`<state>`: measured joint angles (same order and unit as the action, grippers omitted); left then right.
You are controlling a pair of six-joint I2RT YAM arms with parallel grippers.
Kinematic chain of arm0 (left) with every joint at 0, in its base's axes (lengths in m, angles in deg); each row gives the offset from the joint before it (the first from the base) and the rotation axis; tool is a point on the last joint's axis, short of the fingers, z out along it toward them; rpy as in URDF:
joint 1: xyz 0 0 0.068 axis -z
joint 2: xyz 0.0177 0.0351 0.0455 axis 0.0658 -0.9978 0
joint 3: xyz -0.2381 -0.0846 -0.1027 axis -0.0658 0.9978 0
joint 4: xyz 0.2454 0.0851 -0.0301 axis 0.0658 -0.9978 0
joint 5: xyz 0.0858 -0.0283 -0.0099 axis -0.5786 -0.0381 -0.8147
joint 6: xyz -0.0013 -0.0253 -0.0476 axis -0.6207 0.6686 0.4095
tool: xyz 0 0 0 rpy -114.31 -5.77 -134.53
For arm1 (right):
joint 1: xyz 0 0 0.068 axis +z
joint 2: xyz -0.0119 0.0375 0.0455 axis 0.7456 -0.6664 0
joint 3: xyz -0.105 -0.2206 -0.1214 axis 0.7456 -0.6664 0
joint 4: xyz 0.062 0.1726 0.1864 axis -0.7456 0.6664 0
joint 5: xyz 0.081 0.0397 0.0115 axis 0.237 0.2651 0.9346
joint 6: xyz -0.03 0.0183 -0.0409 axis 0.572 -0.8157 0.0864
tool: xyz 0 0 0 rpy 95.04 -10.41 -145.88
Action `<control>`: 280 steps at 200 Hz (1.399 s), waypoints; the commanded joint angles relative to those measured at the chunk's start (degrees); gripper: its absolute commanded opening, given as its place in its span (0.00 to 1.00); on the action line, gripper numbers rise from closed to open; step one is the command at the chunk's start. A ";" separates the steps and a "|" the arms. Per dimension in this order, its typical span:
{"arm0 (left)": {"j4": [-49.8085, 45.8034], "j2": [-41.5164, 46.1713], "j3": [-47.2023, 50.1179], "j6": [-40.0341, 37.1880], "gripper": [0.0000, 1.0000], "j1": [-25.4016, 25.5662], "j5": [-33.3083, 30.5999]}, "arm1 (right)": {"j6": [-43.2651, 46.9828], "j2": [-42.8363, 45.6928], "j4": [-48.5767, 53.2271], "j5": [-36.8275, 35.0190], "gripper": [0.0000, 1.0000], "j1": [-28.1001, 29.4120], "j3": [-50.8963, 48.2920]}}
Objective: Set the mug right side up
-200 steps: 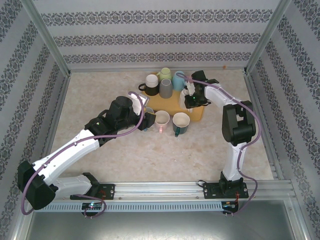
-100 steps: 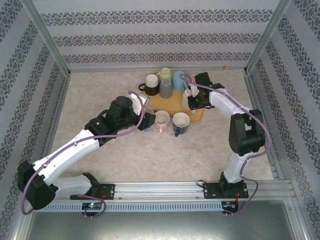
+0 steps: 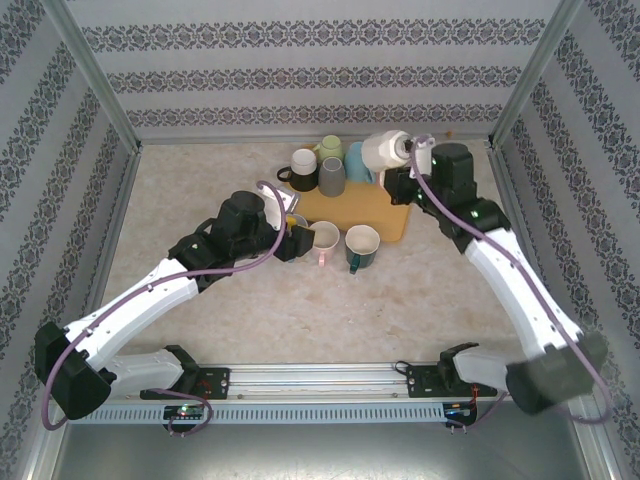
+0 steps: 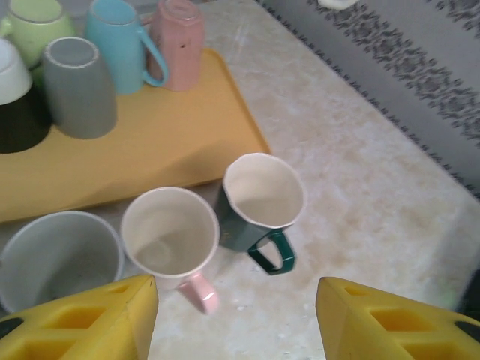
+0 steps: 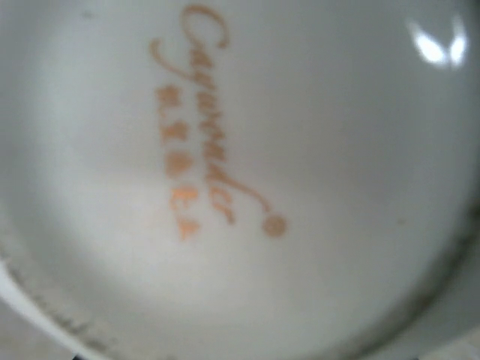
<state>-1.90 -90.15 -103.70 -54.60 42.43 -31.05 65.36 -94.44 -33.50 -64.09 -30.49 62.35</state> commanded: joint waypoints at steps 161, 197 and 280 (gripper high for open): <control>52.34 10.06 15.48 40.37 0.67 0.02 24.30 | -35.27 20.67 -57.58 2.91 0.00 25.04 -28.80; 58.63 9.88 16.88 43.44 0.62 0.02 24.18 | -36.95 19.40 -62.42 1.95 0.00 27.40 -29.57; 59.44 10.06 18.32 43.67 0.54 0.02 22.55 | -37.52 18.63 -66.84 1.59 0.00 30.77 -30.14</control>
<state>54.34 -80.92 -85.45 -10.95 42.34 -8.17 27.83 -76.93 -90.97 -61.25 -0.53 32.32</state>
